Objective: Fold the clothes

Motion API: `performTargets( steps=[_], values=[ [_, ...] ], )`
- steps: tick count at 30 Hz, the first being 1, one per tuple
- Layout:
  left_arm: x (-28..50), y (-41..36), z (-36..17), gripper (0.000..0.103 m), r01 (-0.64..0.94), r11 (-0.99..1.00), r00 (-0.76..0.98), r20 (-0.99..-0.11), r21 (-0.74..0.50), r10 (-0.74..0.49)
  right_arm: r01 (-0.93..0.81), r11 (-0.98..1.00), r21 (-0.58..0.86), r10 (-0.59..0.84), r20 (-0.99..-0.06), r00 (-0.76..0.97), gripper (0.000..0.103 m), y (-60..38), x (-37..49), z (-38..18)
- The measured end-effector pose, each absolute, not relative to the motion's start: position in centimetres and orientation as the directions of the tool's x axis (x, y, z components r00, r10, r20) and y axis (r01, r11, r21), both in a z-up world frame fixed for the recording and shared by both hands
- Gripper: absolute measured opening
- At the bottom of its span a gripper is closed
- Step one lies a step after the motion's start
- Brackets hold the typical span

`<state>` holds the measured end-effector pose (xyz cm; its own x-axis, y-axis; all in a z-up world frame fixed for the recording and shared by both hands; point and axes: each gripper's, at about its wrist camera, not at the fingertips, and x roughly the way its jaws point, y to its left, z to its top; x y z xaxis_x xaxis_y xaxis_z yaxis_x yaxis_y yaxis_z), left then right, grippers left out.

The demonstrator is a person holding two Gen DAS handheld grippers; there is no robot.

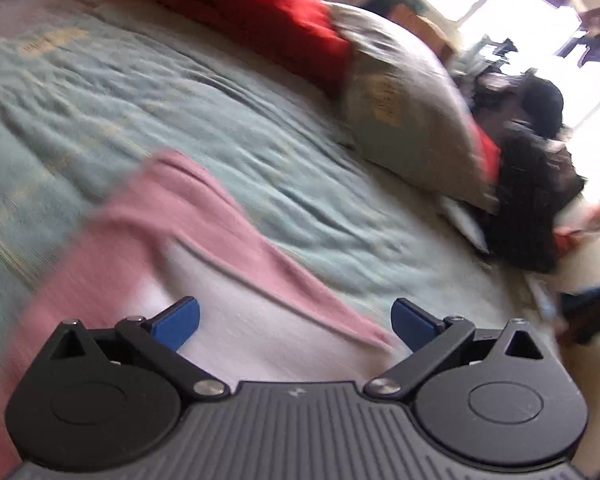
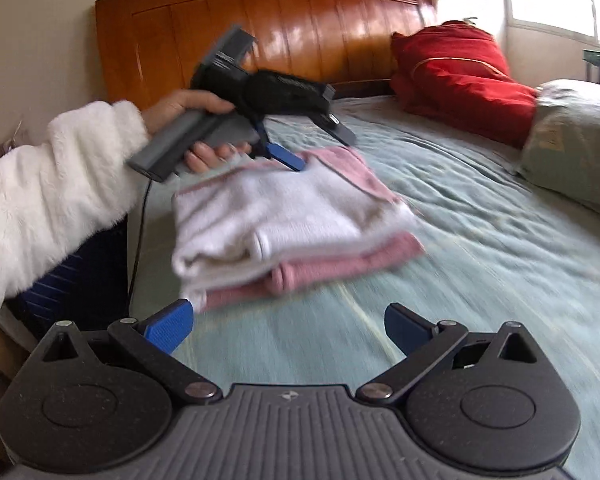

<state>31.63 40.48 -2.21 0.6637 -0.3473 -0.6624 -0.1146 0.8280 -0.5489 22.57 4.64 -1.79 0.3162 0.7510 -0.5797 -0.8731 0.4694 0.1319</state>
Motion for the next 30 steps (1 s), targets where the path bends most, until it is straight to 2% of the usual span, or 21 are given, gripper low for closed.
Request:
performTargets(
  steps=[6, 10, 13, 15, 17, 21, 24, 28, 30],
  values=[
    [26.3, 34.4, -2.2, 0.102, -0.022, 0.819, 0.612, -0.655, -0.574, -0.443, -0.814, 0.551, 0.184, 0.726, -0.587, 0.358, 0.103, 0.1, 20.3, -2.3],
    [24.2, 32.9, -1.3, 0.102, 0.007, 0.792, 0.615, -0.622, -0.61, -0.484, -0.769, 0.589, 0.249, 0.723, -0.589, 0.362, 0.103, -1.8, 19.2, -2.9],
    [22.6, 31.8, -0.7, 0.102, 0.03, 0.772, 0.617, -0.595, -0.635, -0.514, -0.748, 0.619, 0.239, 0.704, -0.59, 0.395, 0.103, -3.4, 18.1, -2.8],
    [20.9, 32.1, 1.0, 0.102, 0.05, 0.785, 0.664, -0.566, -0.618, -0.488, -0.729, 0.64, 0.243, 0.696, -0.585, 0.417, 0.103, -4.4, 17.6, -2.7],
    [19.4, 32.3, 1.9, 0.102, 0.016, 0.828, 0.701, -0.584, -0.561, -0.409, -0.705, 0.658, 0.264, 0.693, -0.578, 0.431, 0.103, -5.3, 17.3, -2.7],
    [17.9, 32.9, -0.1, 0.102, -0.084, 0.852, 0.682, -0.653, -0.517, -0.329, -0.675, 0.674, 0.302, 0.696, -0.567, 0.441, 0.103, -6.4, 16.6, -2.9],
    [16.9, 32.6, -2.6, 0.102, -0.116, 0.811, 0.63, -0.674, -0.573, -0.386, -0.68, 0.672, 0.293, 0.696, -0.565, 0.443, 0.103, -6.5, 15.8, -2.7],
    [15.3, 31.3, -2.2, 0.102, -0.024, 0.801, 0.629, -0.632, -0.598, -0.453, -0.688, 0.672, 0.275, 0.691, -0.568, 0.448, 0.103, -6.5, 15.1, -2.4],
    [15.0, 31.1, -1.2, 0.102, -0.001, 0.809, 0.659, -0.609, -0.588, -0.441, -0.682, 0.677, 0.279, 0.687, -0.574, 0.447, 0.103, -6.5, 15.1, -2.5]
  ],
)
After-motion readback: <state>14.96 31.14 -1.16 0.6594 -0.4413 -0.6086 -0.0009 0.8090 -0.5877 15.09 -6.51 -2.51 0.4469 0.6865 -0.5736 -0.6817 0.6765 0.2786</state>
